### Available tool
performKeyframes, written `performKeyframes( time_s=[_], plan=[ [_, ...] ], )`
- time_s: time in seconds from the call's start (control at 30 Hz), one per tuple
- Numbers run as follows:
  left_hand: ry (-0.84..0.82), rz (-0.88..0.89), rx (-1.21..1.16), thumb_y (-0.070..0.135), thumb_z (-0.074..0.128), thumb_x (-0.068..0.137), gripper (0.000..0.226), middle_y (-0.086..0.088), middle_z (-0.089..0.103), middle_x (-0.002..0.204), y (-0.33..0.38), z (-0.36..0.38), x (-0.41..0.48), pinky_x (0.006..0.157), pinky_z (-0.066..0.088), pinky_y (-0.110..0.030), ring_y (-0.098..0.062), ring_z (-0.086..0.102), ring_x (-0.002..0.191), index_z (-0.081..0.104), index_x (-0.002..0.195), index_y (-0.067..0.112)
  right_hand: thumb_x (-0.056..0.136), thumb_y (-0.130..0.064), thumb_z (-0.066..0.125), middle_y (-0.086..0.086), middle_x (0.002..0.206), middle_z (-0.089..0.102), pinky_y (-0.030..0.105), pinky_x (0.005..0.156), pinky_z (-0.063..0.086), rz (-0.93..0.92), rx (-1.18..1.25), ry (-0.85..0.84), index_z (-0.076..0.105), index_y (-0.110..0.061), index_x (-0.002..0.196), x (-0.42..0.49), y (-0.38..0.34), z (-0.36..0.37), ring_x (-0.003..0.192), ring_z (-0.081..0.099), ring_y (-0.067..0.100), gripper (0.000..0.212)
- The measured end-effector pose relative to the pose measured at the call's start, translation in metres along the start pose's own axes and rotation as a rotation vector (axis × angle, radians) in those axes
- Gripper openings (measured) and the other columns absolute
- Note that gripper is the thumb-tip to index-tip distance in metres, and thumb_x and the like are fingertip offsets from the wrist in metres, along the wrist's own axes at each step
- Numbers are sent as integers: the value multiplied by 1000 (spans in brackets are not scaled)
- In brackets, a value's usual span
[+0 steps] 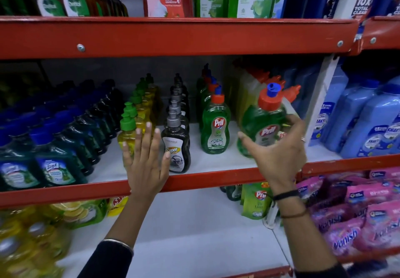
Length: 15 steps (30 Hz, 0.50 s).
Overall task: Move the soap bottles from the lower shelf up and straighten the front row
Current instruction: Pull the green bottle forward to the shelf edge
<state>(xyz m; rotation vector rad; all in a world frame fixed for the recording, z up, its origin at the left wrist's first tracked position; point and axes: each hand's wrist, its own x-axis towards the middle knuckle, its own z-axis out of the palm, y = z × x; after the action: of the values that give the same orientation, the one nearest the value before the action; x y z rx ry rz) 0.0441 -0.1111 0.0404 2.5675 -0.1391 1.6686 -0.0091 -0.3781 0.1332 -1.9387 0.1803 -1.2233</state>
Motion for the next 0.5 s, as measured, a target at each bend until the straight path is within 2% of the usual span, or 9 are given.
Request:
performKeyframes(
  time_s=[0.07,0.2,0.37,0.5],
  plan=[
    [1,1,-8,45,19,104,58,0,4,164,0,0,0,121,-2,-49,-18,1,152,11,156,19,49,-52,86,8,112,64,26,70,38,13,16,-68,45,-11,117,-7,-10,16,89,56,17,90],
    [-4,12,-12,46,19,104,59,4,-3,164,0,-1,0,122,-4,-45,-17,-1,152,9,156,19,47,-58,84,7,112,65,28,68,37,83,-63,-175,43,-14,117,-19,-18,50,98,63,28,92],
    [-2,26,-20,46,19,103,59,5,-3,164,1,-3,2,123,-5,-42,-17,1,152,10,155,20,47,-59,84,11,114,64,37,75,48,130,-129,-241,42,-13,116,-27,-11,76,102,63,31,93],
    [52,-20,-195,44,20,104,55,11,4,164,2,-4,2,123,-2,-41,-15,6,151,21,152,18,49,-66,80,13,117,64,37,75,50,117,-145,-290,41,-12,120,-23,-4,80,104,63,33,97]
  ],
)
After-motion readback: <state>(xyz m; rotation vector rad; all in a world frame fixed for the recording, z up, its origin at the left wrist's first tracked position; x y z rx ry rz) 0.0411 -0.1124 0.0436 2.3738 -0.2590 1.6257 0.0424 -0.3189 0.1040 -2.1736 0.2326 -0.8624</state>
